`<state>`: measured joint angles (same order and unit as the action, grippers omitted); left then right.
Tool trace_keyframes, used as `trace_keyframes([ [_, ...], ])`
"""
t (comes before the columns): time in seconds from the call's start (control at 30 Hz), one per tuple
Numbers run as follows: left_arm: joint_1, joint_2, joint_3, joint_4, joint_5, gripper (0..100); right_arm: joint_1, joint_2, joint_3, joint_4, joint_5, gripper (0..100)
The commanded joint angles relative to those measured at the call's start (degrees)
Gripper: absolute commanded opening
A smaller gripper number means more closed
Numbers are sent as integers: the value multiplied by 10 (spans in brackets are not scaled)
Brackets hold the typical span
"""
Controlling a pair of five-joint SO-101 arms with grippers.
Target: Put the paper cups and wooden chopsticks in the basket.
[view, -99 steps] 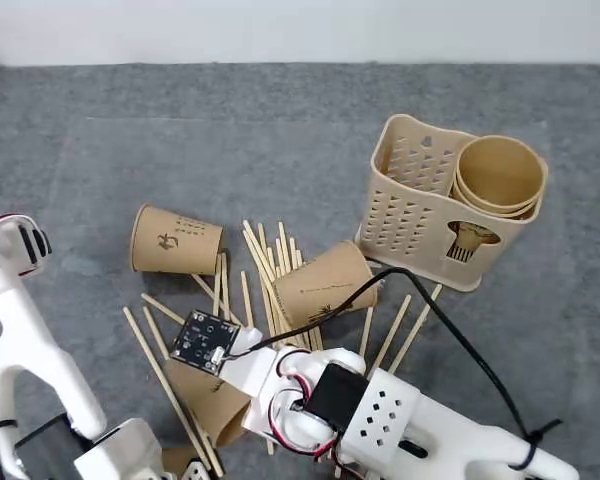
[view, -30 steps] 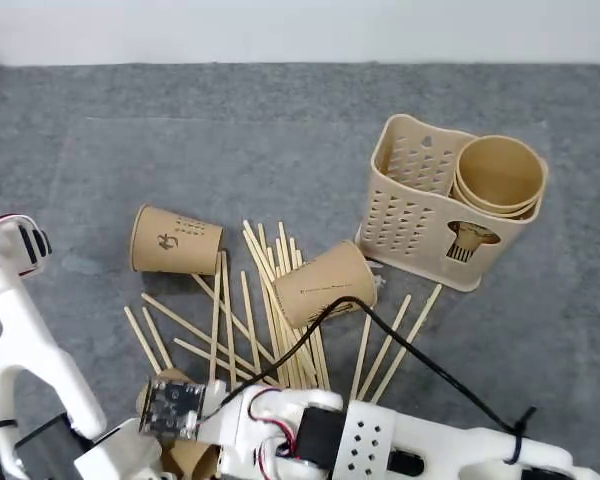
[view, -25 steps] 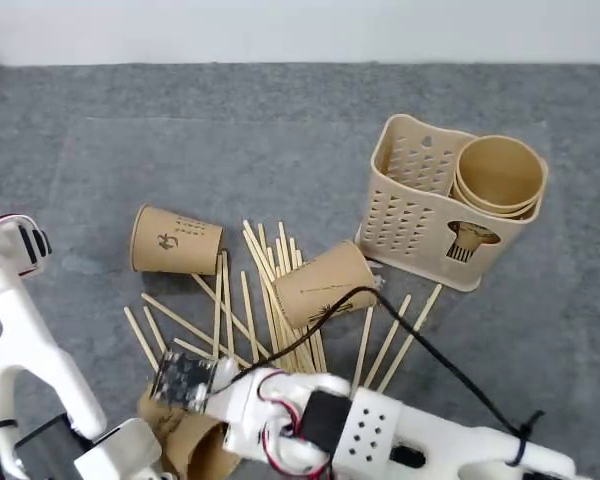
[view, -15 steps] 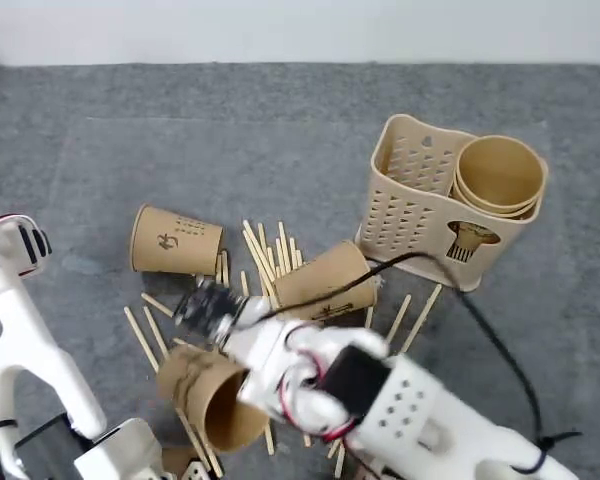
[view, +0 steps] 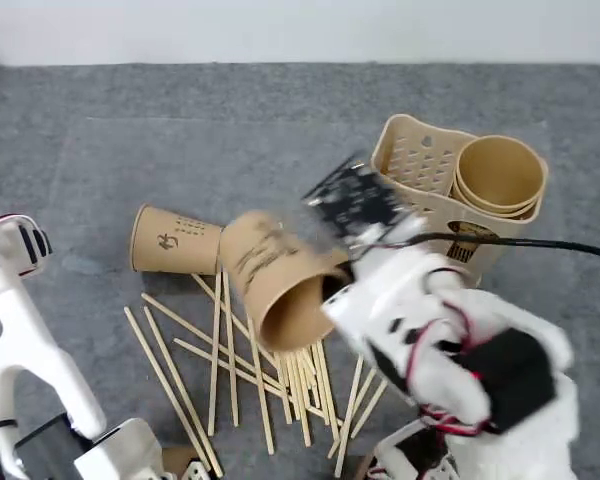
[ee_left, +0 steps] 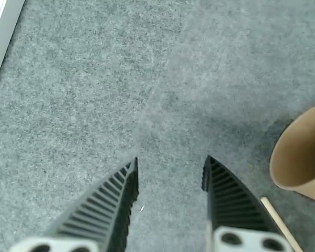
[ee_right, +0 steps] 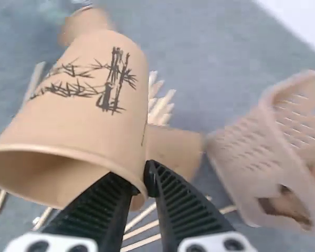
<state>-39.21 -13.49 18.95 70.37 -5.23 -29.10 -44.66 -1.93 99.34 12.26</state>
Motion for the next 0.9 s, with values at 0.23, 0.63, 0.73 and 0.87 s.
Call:
trace_keyframes([
  [0.23, 6, -26, -15, 4, -4, 199, 270, 51, -119, 8, 40, 8],
  [0.63, 6, -24, -13, 4, -4, 199, 444, 134, -142, 1, 55, 8],
  [0.73, 6, -24, -12, 4, -4, 199, 464, 136, -142, -12, 55, 8],
  [0.87, 5, -24, -12, 4, -4, 199, 483, 138, -142, -31, 53, 8],
])
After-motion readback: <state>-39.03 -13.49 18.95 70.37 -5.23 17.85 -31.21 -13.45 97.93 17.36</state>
